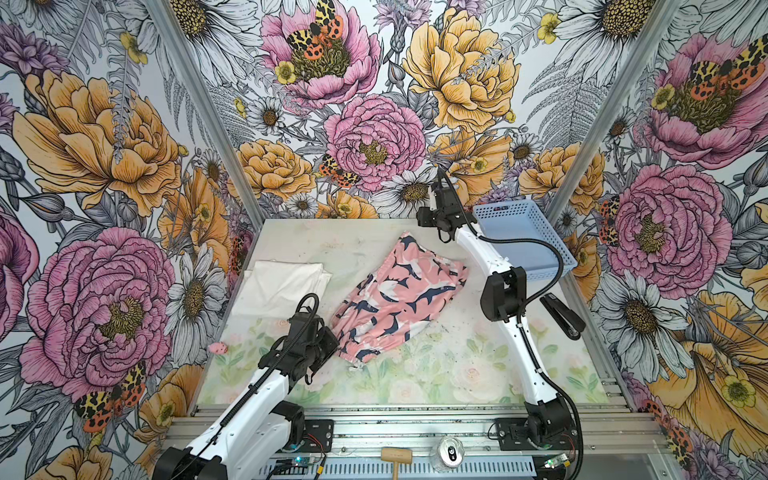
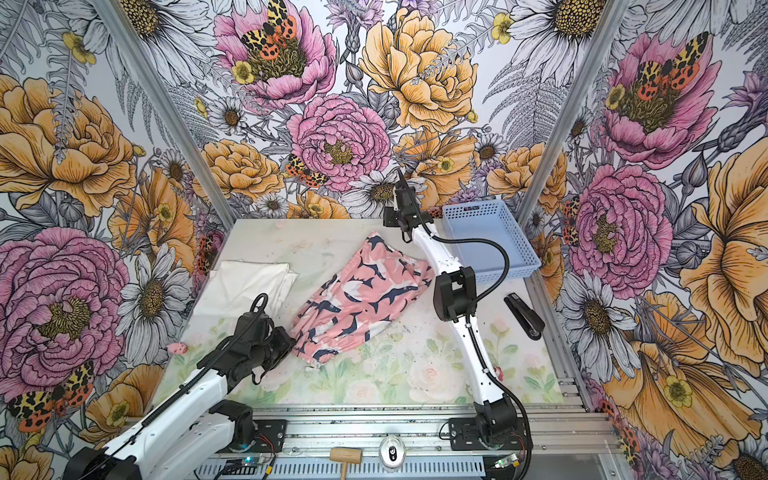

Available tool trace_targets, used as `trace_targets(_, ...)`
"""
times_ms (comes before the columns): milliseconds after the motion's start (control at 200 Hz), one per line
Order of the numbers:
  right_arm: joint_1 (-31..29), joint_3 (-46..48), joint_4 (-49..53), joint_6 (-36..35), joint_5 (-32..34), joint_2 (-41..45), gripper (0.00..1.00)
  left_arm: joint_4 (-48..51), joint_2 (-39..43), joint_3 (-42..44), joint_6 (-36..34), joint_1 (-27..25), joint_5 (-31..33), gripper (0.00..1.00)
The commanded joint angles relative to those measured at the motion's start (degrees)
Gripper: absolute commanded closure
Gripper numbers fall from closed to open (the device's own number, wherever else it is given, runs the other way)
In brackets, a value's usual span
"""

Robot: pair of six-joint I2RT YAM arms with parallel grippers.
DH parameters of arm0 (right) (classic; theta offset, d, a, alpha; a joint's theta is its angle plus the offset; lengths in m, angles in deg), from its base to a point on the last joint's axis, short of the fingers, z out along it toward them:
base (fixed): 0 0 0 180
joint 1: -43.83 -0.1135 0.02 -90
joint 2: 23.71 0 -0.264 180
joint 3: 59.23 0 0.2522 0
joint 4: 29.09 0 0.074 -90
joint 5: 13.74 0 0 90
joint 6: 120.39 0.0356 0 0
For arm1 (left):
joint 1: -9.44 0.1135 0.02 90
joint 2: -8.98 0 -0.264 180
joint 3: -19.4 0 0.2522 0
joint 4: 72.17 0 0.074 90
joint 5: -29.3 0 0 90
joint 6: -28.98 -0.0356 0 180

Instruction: Fold and stack the mixed laundry pile

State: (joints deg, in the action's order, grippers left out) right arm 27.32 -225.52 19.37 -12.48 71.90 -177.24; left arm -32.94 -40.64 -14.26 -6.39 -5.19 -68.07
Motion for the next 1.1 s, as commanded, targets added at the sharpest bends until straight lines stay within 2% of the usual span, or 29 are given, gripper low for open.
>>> trace_targets(0,3.2,2.8,4.9,-1.9,-2.3,9.8,0.40,0.3,-1.9,-2.2,-3.4,1.2,-0.3,1.00)
trace_targets(145,6.2,14.7,10.8,-4.3,-7.3,17.3,0.45,-0.8,-6.3,-4.4,-6.4,3.2,-0.8,1.00)
trace_targets(305,7.1,28.9,11.1,-7.2,-8.3,23.4,0.46,-2.8,-14.9,-8.7,-10.9,5.2,-2.8,1.00)
trace_targets(555,7.9,43.7,11.0,-8.5,-17.6,30.7,0.48,-0.9,-26.9,-19.4,-21.1,8.5,-4.8,0.98)
trace_targets(831,8.4,55.8,10.8,-7.7,-19.3,38.0,0.49,4.4,-36.5,-29.2,-30.6,10.8,-8.1,0.97)
trace_targets(961,8.4,60.8,9.7,-7.5,-17.5,42.3,0.51,4.8,-37.1,-30.3,-31.8,11.1,-8.5,0.96)
trace_targets(1096,8.6,61.3,9.5,-8.3,-16.3,43.4,0.53,4.9,-37.4,-30.6,-32.8,11.7,-8.9,0.96)
